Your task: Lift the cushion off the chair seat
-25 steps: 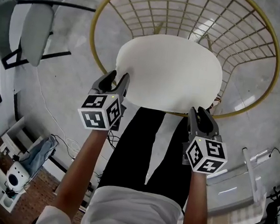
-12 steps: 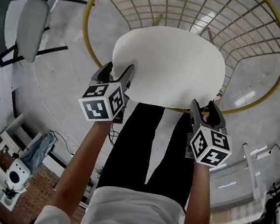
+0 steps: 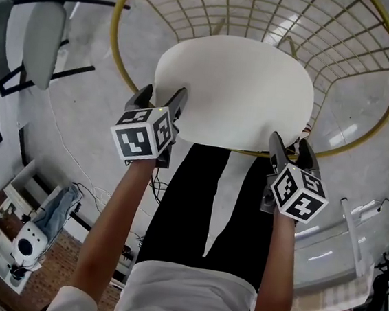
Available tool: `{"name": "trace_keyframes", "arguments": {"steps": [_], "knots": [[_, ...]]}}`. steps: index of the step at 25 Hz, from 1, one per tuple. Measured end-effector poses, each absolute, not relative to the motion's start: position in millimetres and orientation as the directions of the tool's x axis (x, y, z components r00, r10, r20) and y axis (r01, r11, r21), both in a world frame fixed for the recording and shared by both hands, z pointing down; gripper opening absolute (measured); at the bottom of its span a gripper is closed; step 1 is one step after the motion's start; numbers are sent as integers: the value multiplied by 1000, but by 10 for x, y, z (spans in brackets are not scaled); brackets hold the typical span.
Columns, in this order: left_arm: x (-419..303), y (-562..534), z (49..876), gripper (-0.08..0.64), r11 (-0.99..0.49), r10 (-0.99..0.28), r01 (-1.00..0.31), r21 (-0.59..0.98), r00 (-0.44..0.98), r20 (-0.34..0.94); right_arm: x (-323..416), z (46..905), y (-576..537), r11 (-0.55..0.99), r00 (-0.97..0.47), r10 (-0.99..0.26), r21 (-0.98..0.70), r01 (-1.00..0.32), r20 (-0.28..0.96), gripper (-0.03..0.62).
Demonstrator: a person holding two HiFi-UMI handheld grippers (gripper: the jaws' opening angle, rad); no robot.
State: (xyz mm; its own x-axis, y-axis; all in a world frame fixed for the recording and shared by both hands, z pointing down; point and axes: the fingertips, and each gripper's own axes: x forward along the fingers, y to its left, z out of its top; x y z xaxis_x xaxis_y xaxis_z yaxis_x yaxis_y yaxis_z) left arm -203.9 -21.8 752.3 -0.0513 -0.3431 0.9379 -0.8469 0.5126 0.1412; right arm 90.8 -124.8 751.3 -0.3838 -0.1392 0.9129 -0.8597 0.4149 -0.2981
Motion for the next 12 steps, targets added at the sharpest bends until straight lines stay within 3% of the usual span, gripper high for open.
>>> {"name": "trace_keyframes", "arguments": {"steps": [12], "knots": [[-2061, -276, 7680, 364, 519, -291, -846, 120, -43, 956, 1006, 7833, -1319, 395, -335, -109, -268, -878, 936, 378]]}}
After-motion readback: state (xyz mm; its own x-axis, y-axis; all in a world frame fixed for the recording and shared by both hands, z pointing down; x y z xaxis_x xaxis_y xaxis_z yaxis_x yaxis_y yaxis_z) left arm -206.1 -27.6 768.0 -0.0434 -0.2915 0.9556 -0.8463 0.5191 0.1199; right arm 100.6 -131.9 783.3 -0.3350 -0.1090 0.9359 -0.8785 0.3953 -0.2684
